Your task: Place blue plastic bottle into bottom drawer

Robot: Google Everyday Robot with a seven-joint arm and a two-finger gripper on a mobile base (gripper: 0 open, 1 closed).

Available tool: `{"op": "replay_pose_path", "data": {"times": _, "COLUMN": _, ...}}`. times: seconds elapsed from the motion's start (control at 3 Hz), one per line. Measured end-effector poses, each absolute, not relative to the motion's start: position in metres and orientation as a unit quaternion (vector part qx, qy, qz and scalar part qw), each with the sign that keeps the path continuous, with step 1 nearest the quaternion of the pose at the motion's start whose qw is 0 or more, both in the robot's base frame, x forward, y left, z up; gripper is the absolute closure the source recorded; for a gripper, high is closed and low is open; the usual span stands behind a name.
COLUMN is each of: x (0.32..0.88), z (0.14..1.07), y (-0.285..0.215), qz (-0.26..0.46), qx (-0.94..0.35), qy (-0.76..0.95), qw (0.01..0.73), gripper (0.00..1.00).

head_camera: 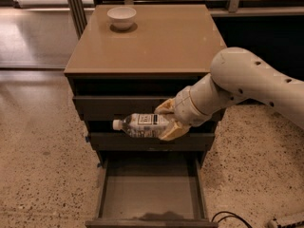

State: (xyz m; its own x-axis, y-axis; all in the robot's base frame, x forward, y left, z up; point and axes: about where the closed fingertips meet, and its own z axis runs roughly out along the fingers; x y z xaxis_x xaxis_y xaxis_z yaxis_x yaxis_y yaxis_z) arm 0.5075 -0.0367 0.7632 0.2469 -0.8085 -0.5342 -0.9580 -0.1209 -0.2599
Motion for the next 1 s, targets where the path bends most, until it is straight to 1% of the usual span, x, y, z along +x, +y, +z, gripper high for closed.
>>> {"op": "replay_pose_path", "data": {"times": 0.33, "x": 0.508, "z": 0.715, "y": -0.057, "qz": 0.167, "qx": -0.725, "qy": 0.609, "qw": 0.274, "gripper": 1.0}}
{"op": "replay_pose_path", "data": {"times": 0.67, "x": 0.508, "z": 0.714, "y": -0.057, "qz": 0.166, "qx": -0.725, "qy": 0.61, "qw": 0.273, "gripper": 1.0}}
{"op": "replay_pose_path", "data": {"times": 1.0, "x": 0.505, "z": 0.68, "y": -0.071, "qz": 0.176, "qx": -0.721, "qy": 0.618, "qw": 0.26, "gripper": 1.0}}
